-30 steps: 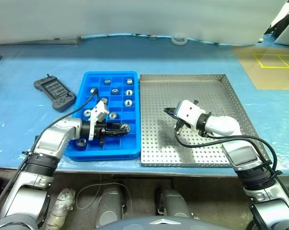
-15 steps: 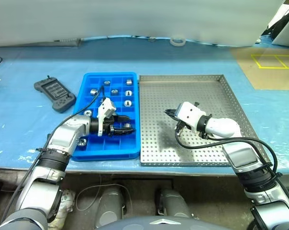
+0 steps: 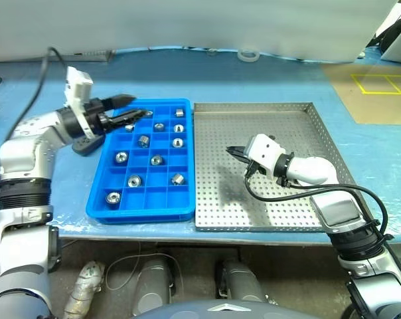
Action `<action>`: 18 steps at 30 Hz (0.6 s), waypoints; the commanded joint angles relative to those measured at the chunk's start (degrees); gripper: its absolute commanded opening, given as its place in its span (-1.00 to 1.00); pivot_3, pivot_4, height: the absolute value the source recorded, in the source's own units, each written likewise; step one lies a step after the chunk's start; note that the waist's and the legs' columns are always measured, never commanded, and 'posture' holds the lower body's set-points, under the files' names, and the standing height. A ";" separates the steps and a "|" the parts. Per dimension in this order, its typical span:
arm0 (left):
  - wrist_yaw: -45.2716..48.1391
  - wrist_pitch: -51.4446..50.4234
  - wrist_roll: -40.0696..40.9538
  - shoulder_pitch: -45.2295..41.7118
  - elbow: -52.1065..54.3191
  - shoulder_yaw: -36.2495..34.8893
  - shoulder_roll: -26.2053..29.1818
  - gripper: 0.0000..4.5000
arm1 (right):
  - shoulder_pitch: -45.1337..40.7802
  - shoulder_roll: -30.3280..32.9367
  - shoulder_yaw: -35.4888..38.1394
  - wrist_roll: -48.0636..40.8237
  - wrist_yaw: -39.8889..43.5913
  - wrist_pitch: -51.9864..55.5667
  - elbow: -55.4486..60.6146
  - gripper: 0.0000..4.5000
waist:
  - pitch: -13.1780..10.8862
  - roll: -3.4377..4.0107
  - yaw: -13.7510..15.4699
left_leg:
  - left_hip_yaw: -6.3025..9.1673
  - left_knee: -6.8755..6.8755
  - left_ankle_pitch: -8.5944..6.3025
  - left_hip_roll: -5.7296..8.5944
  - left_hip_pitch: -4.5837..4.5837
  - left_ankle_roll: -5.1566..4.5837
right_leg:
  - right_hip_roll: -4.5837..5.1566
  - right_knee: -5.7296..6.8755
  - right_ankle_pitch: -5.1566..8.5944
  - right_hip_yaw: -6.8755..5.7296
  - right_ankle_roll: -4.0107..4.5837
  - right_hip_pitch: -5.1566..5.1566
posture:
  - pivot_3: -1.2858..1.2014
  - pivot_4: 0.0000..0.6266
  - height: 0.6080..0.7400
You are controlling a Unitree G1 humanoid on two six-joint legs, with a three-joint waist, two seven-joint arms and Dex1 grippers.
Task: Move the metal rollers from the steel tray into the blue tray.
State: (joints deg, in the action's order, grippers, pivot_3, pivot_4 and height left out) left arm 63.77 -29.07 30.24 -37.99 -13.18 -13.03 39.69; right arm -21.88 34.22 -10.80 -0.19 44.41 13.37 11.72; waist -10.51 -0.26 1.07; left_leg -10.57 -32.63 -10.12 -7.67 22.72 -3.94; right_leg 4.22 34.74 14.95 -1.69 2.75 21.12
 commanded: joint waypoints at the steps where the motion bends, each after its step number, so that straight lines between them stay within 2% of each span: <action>1: -1.81 -0.69 1.28 8.96 8.55 -1.41 0.19 0.56 | -0.66 0.02 -1.16 0.11 1.82 -3.90 -0.65 -1.00 | 0.00 0.00 0.04 | 0.00 0.01 0.00 0.00 0.01 0.00 | 0.00 0.00 0.00 0.00 0.00 0.02 | 0.03 -0.52 1.00; 8: -7.53 -3.72 5.10 23.00 22.61 -5.00 -0.50 0.56 | -1.13 0.73 -1.26 0.82 3.65 -8.37 -4.29 -1.00 | 0.00 -0.09 2.24 | 0.09 -0.03 -0.02 -0.07 0.24 0.16 | 0.00 0.03 0.00 -0.24 0.00 0.12 | 0.11 -0.52 1.00; 14: -10.82 -4.04 6.26 25.95 25.22 -7.82 0.39 0.56 | -3.26 -0.60 -0.96 0.80 3.29 -9.26 -7.43 -1.00 | 0.00 -0.08 4.36 | 0.13 -0.03 -0.01 -0.06 -0.05 0.32 | 0.01 0.05 0.00 -0.27 0.00 -0.13 | 0.16 -0.52 1.00; 18: -10.56 -2.49 4.81 26.38 24.01 -8.55 2.65 0.56 | -4.32 -1.98 -1.81 1.02 3.32 -9.69 -8.63 -1.00 | 0.00 -0.09 4.70 | 0.13 0.06 0.02 -0.06 -0.11 0.37 | 0.01 0.05 0.00 -0.27 0.00 -0.13 | 0.17 -0.52 1.00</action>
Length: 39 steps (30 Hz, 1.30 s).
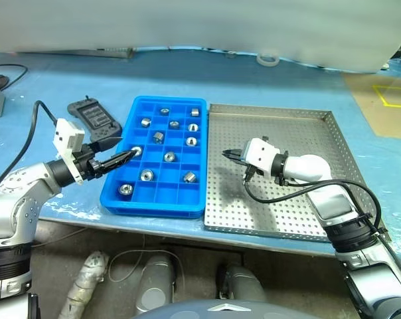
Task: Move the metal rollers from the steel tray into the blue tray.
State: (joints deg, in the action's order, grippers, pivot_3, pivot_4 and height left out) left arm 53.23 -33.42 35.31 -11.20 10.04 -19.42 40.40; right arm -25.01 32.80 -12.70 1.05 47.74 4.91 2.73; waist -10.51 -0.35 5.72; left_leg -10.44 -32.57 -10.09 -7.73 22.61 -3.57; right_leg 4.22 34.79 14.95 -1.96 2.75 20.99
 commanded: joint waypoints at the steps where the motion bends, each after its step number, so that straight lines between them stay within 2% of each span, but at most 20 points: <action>1: 0.06 2.07 -0.37 -0.45 0.43 -2.21 2.31 0.56 | -1.31 -0.75 0.04 -0.26 0.16 -1.27 0.32 -1.00 | 0.00 0.00 0.10 | 0.00 0.03 0.01 0.00 0.02 0.00 | 0.00 -0.01 0.00 -0.01 0.00 0.01 | 0.17 -0.52 1.00; 21: -1.10 1.32 0.35 -2.44 1.91 3.98 0.49 0.56 | 0.33 -1.57 0.63 0.60 -1.31 -0.31 1.64 -1.00 | 0.00 0.00 -0.03 | 0.00 0.14 0.06 0.01 0.04 0.09 | -0.01 -0.02 0.00 -0.01 0.00 0.09 | 0.12 -0.52 1.00; 30: 3.47 2.56 -1.27 -8.78 -4.26 9.52 0.61 0.56 | 4.93 -1.76 1.60 0.83 -4.70 5.18 8.96 -1.00 | 0.00 0.00 -0.35 | 0.00 0.15 0.11 0.01 0.00 0.16 | -0.01 0.00 0.00 0.00 -0.01 0.08 | 0.05 -0.52 1.00; 39: 5.90 4.66 -2.87 -11.67 -8.14 12.85 -1.90 0.56 | 8.67 0.21 3.84 1.22 -6.81 8.66 12.68 -1.00 | 0.01 -0.01 -1.43 | -0.01 0.15 0.14 0.02 0.00 0.20 | -0.02 -0.01 0.00 0.04 -0.01 0.08 | 0.00 -0.52 1.00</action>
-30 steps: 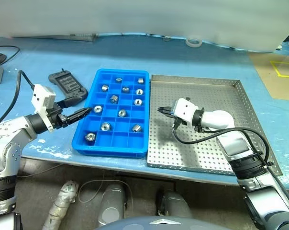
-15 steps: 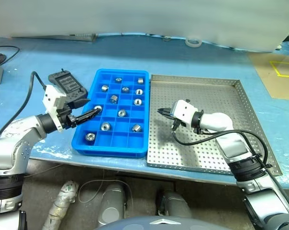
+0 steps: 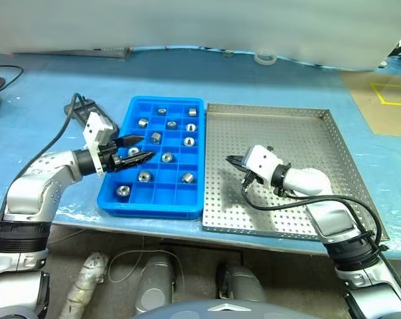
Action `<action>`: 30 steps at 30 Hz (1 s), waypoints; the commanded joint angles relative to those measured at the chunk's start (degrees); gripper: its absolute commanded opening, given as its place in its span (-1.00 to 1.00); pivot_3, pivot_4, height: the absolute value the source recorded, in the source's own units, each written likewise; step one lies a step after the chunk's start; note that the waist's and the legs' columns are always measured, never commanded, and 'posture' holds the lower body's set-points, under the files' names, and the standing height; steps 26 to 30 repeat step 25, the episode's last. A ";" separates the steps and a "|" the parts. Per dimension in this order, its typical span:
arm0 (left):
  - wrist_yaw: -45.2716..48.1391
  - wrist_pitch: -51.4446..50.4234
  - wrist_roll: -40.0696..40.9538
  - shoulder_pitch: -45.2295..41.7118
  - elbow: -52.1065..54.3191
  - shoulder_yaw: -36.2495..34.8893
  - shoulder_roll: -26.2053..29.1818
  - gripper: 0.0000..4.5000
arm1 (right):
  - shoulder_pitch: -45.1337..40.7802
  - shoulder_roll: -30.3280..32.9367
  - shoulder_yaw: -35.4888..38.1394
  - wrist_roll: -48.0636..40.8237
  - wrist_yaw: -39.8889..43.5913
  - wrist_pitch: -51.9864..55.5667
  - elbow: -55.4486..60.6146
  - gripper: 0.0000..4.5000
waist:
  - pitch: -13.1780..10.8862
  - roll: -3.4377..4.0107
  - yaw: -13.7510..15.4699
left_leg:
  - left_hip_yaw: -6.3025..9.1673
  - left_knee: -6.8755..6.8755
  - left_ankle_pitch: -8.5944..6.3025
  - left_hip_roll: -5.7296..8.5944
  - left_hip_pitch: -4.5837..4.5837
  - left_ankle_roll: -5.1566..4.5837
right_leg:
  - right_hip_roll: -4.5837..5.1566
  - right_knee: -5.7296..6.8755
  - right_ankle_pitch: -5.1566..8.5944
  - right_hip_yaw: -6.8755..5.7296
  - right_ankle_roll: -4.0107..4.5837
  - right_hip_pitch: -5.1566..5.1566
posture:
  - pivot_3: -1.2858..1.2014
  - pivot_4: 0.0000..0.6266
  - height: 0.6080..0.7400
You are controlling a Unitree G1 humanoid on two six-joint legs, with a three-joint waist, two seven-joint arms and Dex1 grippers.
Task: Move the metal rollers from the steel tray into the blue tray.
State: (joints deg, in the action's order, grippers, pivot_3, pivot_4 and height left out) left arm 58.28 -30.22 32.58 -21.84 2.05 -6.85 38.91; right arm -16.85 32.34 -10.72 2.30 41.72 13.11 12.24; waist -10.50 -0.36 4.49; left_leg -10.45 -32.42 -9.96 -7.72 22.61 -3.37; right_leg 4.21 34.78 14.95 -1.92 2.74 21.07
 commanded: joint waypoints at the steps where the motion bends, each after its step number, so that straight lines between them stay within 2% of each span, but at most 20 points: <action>1: 1.11 1.49 -0.15 -1.19 -0.37 0.47 -0.65 0.56 | 0.77 0.78 1.89 0.01 -0.98 0.75 3.58 -1.00 | 0.00 0.00 -0.44 | 0.00 0.00 0.00 0.00 0.00 0.00 | 0.00 0.00 0.00 0.00 0.00 0.00 | -0.01 -0.52 1.00; 14: 3.45 2.59 -1.65 -4.47 -3.86 4.22 -4.75 0.56 | 3.84 3.05 3.17 0.25 -2.12 4.52 8.48 -1.00 | 0.01 -0.01 -2.13 | 0.00 -0.04 -0.01 0.00 -0.01 -0.03 | -0.01 0.00 0.00 0.01 0.00 -0.03 | -0.08 -0.52 1.00; 30: 5.59 3.26 -2.84 -5.66 -6.47 5.91 -5.87 0.56 | 6.18 3.28 2.77 0.68 -3.54 7.22 12.02 -1.00 | 0.01 -0.01 -3.06 | -0.01 -0.03 -0.04 0.00 -0.04 -0.09 | -0.01 -0.01 0.00 0.02 0.00 -0.06 | -0.10 -0.52 1.00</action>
